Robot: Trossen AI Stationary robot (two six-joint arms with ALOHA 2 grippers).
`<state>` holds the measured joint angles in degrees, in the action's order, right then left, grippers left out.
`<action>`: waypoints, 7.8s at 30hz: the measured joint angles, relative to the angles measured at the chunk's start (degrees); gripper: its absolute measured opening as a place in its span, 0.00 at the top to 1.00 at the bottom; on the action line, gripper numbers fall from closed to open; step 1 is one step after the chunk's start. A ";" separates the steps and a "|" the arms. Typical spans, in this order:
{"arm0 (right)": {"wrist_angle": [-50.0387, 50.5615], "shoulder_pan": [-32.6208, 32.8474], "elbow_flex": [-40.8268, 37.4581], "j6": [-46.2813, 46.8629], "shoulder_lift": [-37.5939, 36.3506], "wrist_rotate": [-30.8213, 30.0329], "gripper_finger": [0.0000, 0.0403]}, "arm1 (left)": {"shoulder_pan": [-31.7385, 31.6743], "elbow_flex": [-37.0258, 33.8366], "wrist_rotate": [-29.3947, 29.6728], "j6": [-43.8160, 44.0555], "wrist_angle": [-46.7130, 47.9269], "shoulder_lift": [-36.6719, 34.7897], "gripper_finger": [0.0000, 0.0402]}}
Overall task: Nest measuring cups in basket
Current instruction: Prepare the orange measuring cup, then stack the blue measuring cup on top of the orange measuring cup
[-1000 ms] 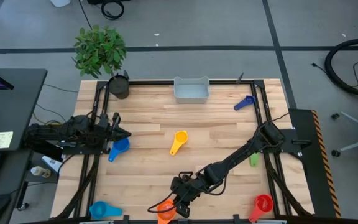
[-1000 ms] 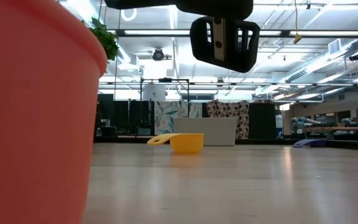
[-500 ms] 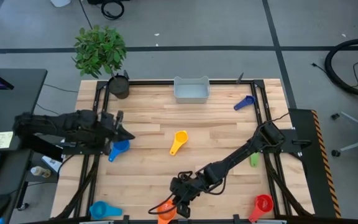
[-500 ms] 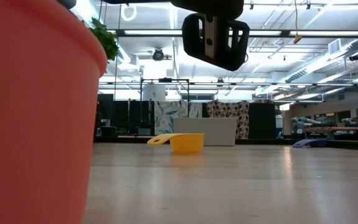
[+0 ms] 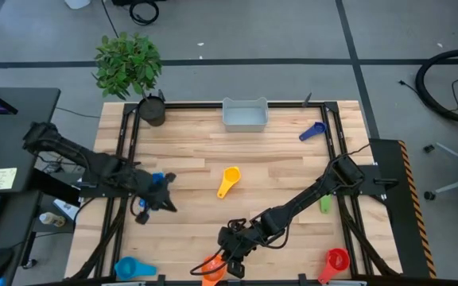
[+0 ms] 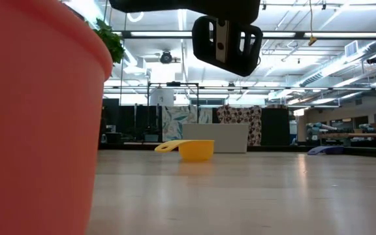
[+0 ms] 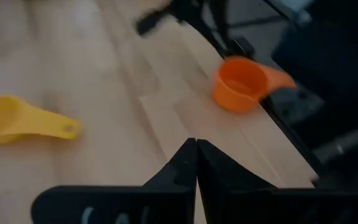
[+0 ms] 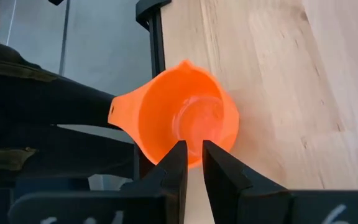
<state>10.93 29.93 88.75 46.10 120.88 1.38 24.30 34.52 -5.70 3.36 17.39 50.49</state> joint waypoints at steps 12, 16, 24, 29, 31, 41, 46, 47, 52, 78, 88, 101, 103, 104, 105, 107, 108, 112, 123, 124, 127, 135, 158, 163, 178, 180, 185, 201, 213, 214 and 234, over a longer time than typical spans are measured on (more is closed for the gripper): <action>3.16 -0.66 0.00 0.29 0.00 -7.47 0.93 | 6.52 0.07 0.29 -0.15 -5.65 6.93 0.99; 5.96 -1.52 0.00 -0.24 0.00 -7.79 0.98 | 7.95 0.09 2.19 1.47 -10.10 8.76 0.99; 17.43 -5.00 0.00 -6.73 -0.44 -7.90 0.99 | 10.03 0.09 15.08 13.76 -14.46 14.14 0.99; 18.30 -6.98 0.00 -13.43 -1.82 -6.36 0.99 | 13.18 0.07 21.94 20.70 -16.24 17.65 0.99; 18.13 -7.38 0.38 -16.08 -2.52 -5.64 0.99 | 14.37 0.07 23.06 23.55 -19.55 18.86 0.99; 17.85 -5.47 1.30 -17.77 -10.80 -9.33 0.99 | 20.46 0.07 27.36 24.99 -26.70 23.11 0.99; 19.59 -3.16 1.31 -17.70 -15.20 -13.70 0.99 | 22.20 2.22 28.04 24.92 -26.39 26.90 0.99; 20.15 -2.59 1.31 -17.63 -16.10 -15.05 0.99 | 22.26 3.33 28.04 24.71 -26.37 28.09 0.99; 20.37 -0.26 1.31 -17.27 -20.16 -22.44 0.99 | 22.26 8.68 26.51 25.13 -24.70 34.91 0.99; 18.59 4.02 1.30 -20.80 -26.36 -28.39 0.99 | 25.29 21.90 20.92 26.29 -20.59 48.18 0.99; 18.75 4.19 1.29 -20.80 -26.36 -28.37 0.99 | 17.87 21.94 17.53 23.36 -24.85 48.18 0.99; 19.31 4.17 1.25 -22.73 -26.34 -28.31 0.99 | 14.48 33.87 8.78 20.30 -19.03 58.35 0.99; 19.31 4.17 1.25 -22.71 -26.34 -27.91 0.99 | 14.74 35.58 8.85 19.51 -16.16 59.21 0.99; 19.29 4.17 1.25 -22.71 -26.32 -27.57 0.99 | 14.72 36.32 9.15 18.88 -15.98 59.42 0.99; 19.29 4.19 1.25 -22.74 -26.30 -27.22 0.99 | 14.74 36.82 9.72 18.47 -15.37 59.41 0.99; 19.14 4.20 1.25 -22.73 -26.29 -27.01 0.99 | 14.69 37.58 10.67 18.47 -13.39 59.33 0.99; 19.14 4.17 1.25 -22.73 -26.29 -27.01 0.99 | 14.61 37.90 10.74 18.68 -11.68 59.33 0.99; 19.16 4.18 1.25 -22.76 -26.29 -26.81 0.99 | 14.46 38.75 10.12 21.30 -6.32 59.35 0.99; 19.16 4.17 1.25 -23.68 -26.29 -26.81 0.99 | 14.37 38.75 8.40 24.55 -3.15 59.35 0.99; 19.16 4.17 1.25 -23.77 -26.29 -26.81 0.99 | 14.35 38.75 8.40 24.55 -2.94 59.35 0.99; 19.16 4.17 1.25 -23.80 -26.29 -26.81 0.99 | 13.98 38.75 7.91 24.59 -2.94 59.56 0.99; 19.16 4.17 1.25 -23.80 -26.29 -26.81 0.99 | 12.40 38.70 6.81 24.51 -3.01 60.87 0.99; 19.20 4.17 1.25 -23.80 -26.29 -26.81 0.99 | 6.40 38.71 15.61 15.11 -3.12 60.97 0.99; 19.20 4.17 1.25 -23.80 -26.29 -26.80 0.99 | 4.18 38.71 16.53 11.42 -4.14 60.97 0.99; 19.20 4.17 1.25 -23.80 -26.29 -26.81 0.99 | -2.11 38.71 19.49 3.45 -6.69 60.99 0.99; 19.20 4.17 1.25 -23.80 -26.29 -26.81 0.99 | -2.46 38.71 19.43 3.43 -6.69 60.99 0.99; 19.25 4.31 1.25 -23.83 -26.29 -26.81 0.99 | -1.46 38.66 18.60 3.45 -7.09 59.31 0.99; 18.25 4.84 1.27 -25.31 -26.38 -22.03 0.99 | 10.65 38.71 29.11 13.89 4.45 42.42 0.99; 18.07 4.74 1.25 -24.81 -26.36 -18.18 0.99 | 21.60 38.69 38.15 30.00 19.79 39.09 0.99; 17.69 4.76 1.25 -24.51 -26.36 -18.62 0.99 | 22.40 38.69 38.36 31.47 21.34 39.09 0.99; 17.11 4.74 1.25 -17.33 -26.36 -21.29 0.99 | 40.03 38.69 52.93 54.34 34.18 37.34 0.99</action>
<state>28.03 34.68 90.00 28.77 94.52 -19.92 64.33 73.21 47.24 57.70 51.57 87.83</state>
